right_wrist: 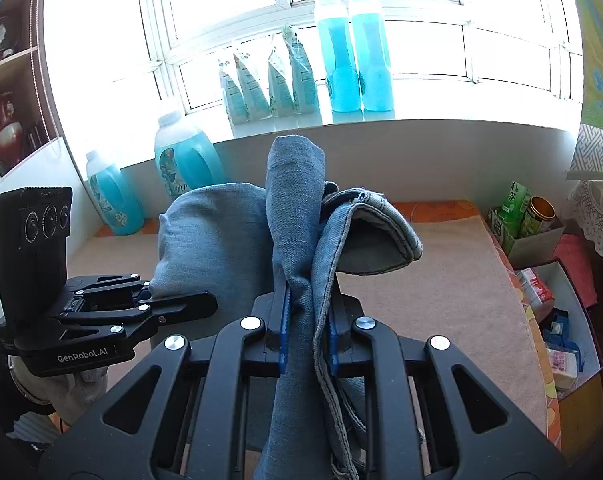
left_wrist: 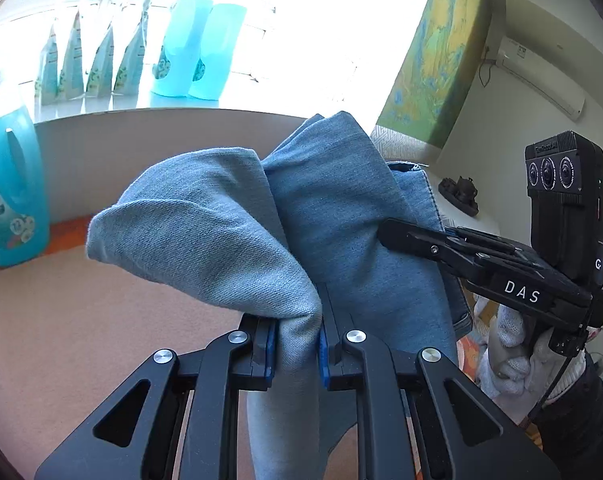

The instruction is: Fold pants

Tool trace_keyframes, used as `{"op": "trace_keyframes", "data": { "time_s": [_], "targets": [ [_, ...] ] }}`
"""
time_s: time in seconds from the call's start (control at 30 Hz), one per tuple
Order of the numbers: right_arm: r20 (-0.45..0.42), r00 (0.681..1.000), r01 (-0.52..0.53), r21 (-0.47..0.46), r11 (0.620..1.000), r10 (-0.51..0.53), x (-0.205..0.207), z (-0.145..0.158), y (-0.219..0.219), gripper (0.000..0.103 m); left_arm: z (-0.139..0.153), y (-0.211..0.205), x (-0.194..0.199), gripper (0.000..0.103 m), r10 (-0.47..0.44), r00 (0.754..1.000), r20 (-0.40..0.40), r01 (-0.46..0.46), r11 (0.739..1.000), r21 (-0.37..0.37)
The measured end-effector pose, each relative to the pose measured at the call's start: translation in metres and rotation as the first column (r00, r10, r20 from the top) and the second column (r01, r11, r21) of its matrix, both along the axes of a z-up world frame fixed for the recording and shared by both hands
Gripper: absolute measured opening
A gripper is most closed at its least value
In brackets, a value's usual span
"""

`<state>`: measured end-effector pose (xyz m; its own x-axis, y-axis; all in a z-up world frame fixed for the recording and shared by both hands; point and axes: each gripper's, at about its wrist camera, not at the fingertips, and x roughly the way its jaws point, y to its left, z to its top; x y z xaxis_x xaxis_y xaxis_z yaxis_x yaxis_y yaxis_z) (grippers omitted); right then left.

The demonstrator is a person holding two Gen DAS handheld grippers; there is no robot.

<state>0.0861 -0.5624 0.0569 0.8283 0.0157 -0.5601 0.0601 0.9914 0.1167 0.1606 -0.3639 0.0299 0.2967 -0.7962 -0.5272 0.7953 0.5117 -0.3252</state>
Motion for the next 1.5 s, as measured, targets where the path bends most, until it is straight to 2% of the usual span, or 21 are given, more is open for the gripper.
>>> {"op": "trace_keyframes", "data": {
  "time_s": [0.2, 0.4, 0.53, 0.8, 0.9, 0.97, 1.03, 1.13, 1.4, 1.5],
  "targets": [
    [0.029, 1.000, -0.005, -0.007, 1.000, 0.005, 0.058, 0.013, -0.009, 0.015, 0.012, -0.013, 0.038, 0.014, 0.058, 0.997, 0.043, -0.058, 0.998, -0.017],
    [0.019, 1.000, -0.015, -0.019, 1.000, 0.015, 0.124, 0.005, -0.023, 0.015, 0.006, -0.035, 0.084, 0.014, 0.094, 0.994, 0.058, -0.095, 0.996, -0.001],
    [-0.001, 1.000, -0.021, -0.012, 1.000, 0.021, 0.161, -0.013, -0.036, 0.015, -0.008, -0.046, 0.115, 0.014, 0.120, 0.992, 0.040, -0.121, 0.993, 0.011],
    [-0.089, 0.996, -0.034, -0.028, 0.999, 0.031, 0.215, -0.068, -0.070, 0.015, -0.057, -0.063, 0.165, 0.014, 0.151, 0.988, -0.005, -0.151, 0.987, 0.062],
    [-0.152, 0.988, 0.017, -0.065, 0.998, -0.027, 0.233, -0.089, -0.092, 0.016, -0.077, -0.059, 0.185, 0.015, 0.202, 0.979, -0.011, -0.199, 0.973, 0.118],
    [-0.188, 0.977, 0.077, -0.122, 0.990, -0.099, 0.239, -0.102, -0.104, 0.022, -0.089, -0.052, 0.198, 0.020, 0.248, 0.969, -0.011, -0.243, 0.956, 0.166],
    [-0.186, 0.968, 0.134, -0.172, 0.976, -0.166, 0.239, -0.109, -0.115, 0.029, -0.099, -0.043, 0.209, 0.020, 0.283, 0.958, -0.041, -0.271, 0.944, 0.187],
    [-0.184, 0.961, 0.176, -0.164, 0.971, -0.205, 0.234, -0.111, -0.126, 0.036, -0.104, -0.034, 0.214, 0.026, 0.319, 0.947, -0.023, -0.307, 0.928, 0.213],
    [-0.146, 0.966, 0.196, -0.116, 0.974, -0.211, 0.213, -0.097, -0.123, 0.038, -0.085, -0.026, 0.196, 0.030, 0.295, 0.955, 0.036, -0.296, 0.933, 0.203],
    [-0.129, 0.969, 0.200, -0.101, 0.975, -0.212, 0.200, -0.090, -0.115, 0.048, -0.075, -0.023, 0.183, 0.030, 0.278, 0.959, 0.056, -0.284, 0.938, 0.198]
  ]
}}
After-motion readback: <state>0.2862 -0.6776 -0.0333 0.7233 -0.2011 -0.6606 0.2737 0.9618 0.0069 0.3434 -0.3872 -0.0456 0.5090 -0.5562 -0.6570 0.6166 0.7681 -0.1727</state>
